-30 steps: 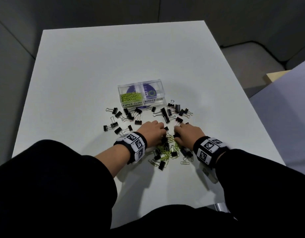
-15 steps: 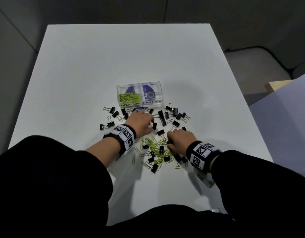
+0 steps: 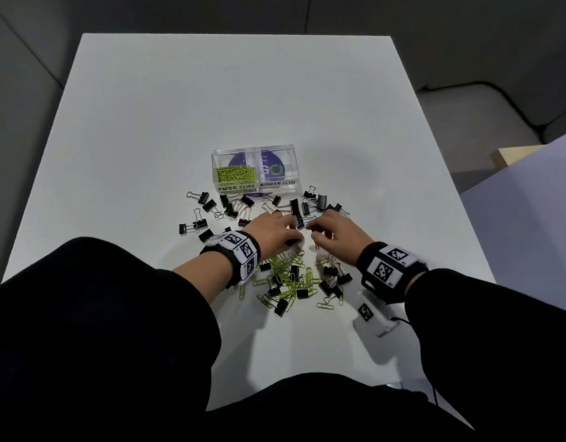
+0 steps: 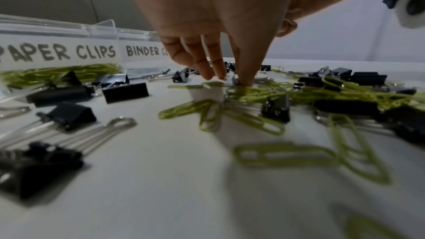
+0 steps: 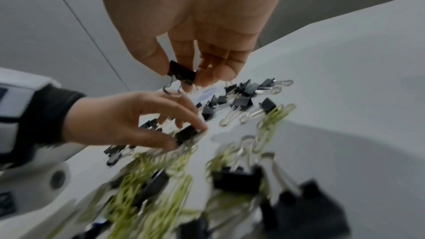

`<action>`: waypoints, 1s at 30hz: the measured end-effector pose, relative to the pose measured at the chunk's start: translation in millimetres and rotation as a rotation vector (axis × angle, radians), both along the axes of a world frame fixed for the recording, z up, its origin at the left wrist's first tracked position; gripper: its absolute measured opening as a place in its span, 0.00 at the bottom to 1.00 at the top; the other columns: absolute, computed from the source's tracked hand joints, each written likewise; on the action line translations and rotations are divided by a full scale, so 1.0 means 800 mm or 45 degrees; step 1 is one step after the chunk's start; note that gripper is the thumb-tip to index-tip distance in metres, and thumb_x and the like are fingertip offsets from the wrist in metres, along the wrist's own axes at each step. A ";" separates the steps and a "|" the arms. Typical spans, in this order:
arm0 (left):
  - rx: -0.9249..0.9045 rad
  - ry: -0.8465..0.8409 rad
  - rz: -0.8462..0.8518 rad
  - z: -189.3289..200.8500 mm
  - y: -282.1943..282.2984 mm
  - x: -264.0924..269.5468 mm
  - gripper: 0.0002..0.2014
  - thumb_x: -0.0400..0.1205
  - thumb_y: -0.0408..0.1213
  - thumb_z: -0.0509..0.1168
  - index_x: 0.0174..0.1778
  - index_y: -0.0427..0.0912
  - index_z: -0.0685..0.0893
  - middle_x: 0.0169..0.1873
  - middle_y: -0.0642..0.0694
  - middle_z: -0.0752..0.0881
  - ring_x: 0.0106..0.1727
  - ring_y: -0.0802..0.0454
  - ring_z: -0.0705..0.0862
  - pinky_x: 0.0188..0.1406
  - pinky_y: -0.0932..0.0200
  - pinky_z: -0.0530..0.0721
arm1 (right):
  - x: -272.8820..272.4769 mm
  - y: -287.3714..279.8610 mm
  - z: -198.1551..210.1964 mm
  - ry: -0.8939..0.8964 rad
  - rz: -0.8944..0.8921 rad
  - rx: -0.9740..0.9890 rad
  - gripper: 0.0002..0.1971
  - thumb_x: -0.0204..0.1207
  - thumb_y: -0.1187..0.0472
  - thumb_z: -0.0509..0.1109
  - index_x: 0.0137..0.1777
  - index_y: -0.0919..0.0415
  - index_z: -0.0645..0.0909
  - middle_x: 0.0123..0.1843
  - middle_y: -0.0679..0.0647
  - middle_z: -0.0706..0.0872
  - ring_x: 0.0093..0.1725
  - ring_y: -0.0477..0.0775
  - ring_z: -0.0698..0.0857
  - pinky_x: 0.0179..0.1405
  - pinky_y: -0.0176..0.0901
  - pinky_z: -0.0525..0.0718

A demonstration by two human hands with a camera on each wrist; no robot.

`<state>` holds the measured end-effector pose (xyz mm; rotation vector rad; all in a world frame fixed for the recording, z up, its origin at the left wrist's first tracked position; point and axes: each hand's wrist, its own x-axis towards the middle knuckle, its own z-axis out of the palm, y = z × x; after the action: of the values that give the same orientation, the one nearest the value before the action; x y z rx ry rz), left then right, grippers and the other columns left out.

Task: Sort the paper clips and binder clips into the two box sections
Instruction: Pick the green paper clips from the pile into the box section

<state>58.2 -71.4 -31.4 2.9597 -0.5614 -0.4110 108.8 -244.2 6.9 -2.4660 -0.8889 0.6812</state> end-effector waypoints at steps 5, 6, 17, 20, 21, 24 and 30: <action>0.050 -0.029 0.033 0.001 0.001 0.005 0.19 0.83 0.45 0.60 0.71 0.47 0.73 0.66 0.47 0.77 0.67 0.47 0.75 0.64 0.54 0.72 | 0.039 -0.009 -0.005 -0.183 -0.216 -0.197 0.15 0.82 0.52 0.60 0.57 0.61 0.79 0.54 0.58 0.82 0.47 0.54 0.80 0.50 0.46 0.81; 0.042 -0.032 0.072 0.002 0.004 0.007 0.20 0.83 0.46 0.60 0.71 0.47 0.73 0.66 0.47 0.77 0.67 0.47 0.74 0.66 0.53 0.72 | 0.046 -0.013 -0.007 -0.179 -0.265 -0.221 0.14 0.83 0.53 0.59 0.56 0.63 0.79 0.54 0.59 0.83 0.46 0.54 0.80 0.46 0.45 0.79; -0.043 -0.068 0.071 0.030 -0.023 0.020 0.18 0.83 0.46 0.59 0.67 0.45 0.75 0.63 0.46 0.80 0.62 0.49 0.79 0.60 0.56 0.78 | 0.060 -0.038 -0.021 -0.179 -0.275 -0.381 0.15 0.79 0.52 0.64 0.63 0.57 0.74 0.62 0.57 0.79 0.57 0.57 0.81 0.56 0.52 0.81; -0.081 0.107 -0.123 0.031 -0.065 0.005 0.17 0.83 0.48 0.59 0.62 0.43 0.78 0.56 0.46 0.83 0.55 0.48 0.83 0.47 0.55 0.81 | 0.029 -0.050 -0.014 -0.090 0.012 -0.585 0.10 0.78 0.51 0.64 0.51 0.57 0.76 0.51 0.55 0.84 0.44 0.53 0.80 0.41 0.43 0.77; -0.078 0.144 -0.124 0.030 -0.075 0.001 0.17 0.82 0.50 0.59 0.62 0.43 0.78 0.56 0.45 0.83 0.55 0.47 0.83 0.45 0.54 0.80 | 0.018 -0.054 -0.011 -0.046 0.064 -0.635 0.10 0.77 0.50 0.64 0.48 0.56 0.75 0.47 0.54 0.84 0.42 0.53 0.78 0.39 0.42 0.74; -0.027 0.209 -0.065 0.027 -0.090 -0.007 0.21 0.80 0.55 0.60 0.58 0.40 0.77 0.54 0.43 0.81 0.53 0.43 0.82 0.40 0.54 0.74 | -0.007 -0.060 -0.010 0.029 0.057 -0.680 0.14 0.74 0.45 0.67 0.43 0.55 0.71 0.44 0.55 0.82 0.41 0.55 0.77 0.39 0.43 0.72; 0.104 0.340 -0.138 0.034 -0.069 -0.026 0.22 0.78 0.48 0.65 0.66 0.42 0.74 0.56 0.43 0.79 0.55 0.44 0.81 0.41 0.55 0.76 | -0.028 -0.050 -0.026 0.115 -0.045 -0.574 0.12 0.73 0.56 0.71 0.42 0.57 0.68 0.47 0.57 0.78 0.43 0.55 0.75 0.40 0.43 0.71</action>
<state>37.1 -126.2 -4.3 2.8881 -0.6869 -0.8424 86.6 -284.0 -14.1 -2.8021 -0.7156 1.0693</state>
